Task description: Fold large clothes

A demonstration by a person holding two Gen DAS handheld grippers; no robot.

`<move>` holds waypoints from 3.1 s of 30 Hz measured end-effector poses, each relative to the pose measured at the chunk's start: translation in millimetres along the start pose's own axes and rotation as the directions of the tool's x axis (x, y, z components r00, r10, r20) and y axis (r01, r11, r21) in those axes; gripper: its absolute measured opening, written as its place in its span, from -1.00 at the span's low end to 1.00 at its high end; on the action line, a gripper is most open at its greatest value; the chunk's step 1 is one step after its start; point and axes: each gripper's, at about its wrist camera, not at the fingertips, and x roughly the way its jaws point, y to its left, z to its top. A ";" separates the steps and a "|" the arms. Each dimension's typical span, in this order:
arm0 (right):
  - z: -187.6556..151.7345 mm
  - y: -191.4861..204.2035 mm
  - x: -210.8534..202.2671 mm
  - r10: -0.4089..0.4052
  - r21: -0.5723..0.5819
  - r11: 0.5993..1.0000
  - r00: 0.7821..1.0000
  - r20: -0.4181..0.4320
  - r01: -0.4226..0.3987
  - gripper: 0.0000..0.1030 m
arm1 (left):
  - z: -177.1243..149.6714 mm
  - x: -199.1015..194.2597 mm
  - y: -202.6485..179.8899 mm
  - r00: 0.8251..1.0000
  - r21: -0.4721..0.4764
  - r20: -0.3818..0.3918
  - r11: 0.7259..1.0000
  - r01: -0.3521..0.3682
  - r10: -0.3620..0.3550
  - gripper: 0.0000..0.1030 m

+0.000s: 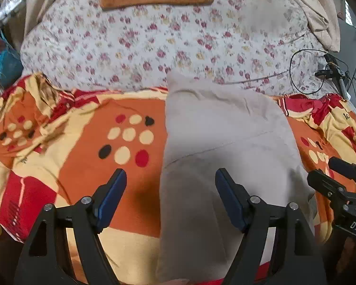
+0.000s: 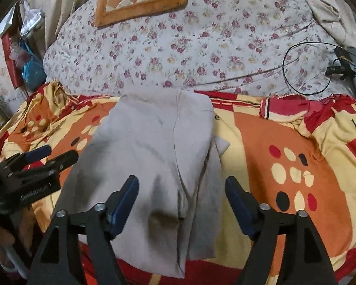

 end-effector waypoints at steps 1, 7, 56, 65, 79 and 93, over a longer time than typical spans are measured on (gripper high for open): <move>0.4 1.3 0.1 -0.004 0.007 1.000 1.000 0.004 0.004 0.58 | -0.1 -2.9 0.2 1.000 -0.001 0.014 1.000 -0.006 0.006 0.49; 0.4 10.4 3.6 -0.027 0.014 1.000 1.000 0.007 0.027 0.59 | -0.3 -3.5 1.1 1.000 -0.015 0.027 1.000 -0.004 0.004 0.49; 7.0 13.4 32.8 -0.029 0.017 0.999 1.000 -0.011 0.029 0.62 | -2.9 15.7 -1.1 0.999 -0.016 0.014 0.999 -0.032 0.032 0.49; 7.0 15.1 33.9 -0.026 0.008 1.000 1.000 -0.014 0.026 0.62 | -1.1 14.2 0.3 0.999 -0.018 0.018 0.999 -0.038 0.038 0.49; 4.9 14.6 39.0 -0.018 0.014 1.000 0.999 -0.028 0.019 0.62 | -2.7 19.6 -0.4 0.999 -0.016 0.007 0.999 -0.042 0.042 0.50; 3.8 14.8 42.7 -0.013 0.013 1.000 0.999 -0.041 0.013 0.62 | -3.2 20.6 -2.0 0.999 -0.011 0.002 0.999 -0.045 0.045 0.50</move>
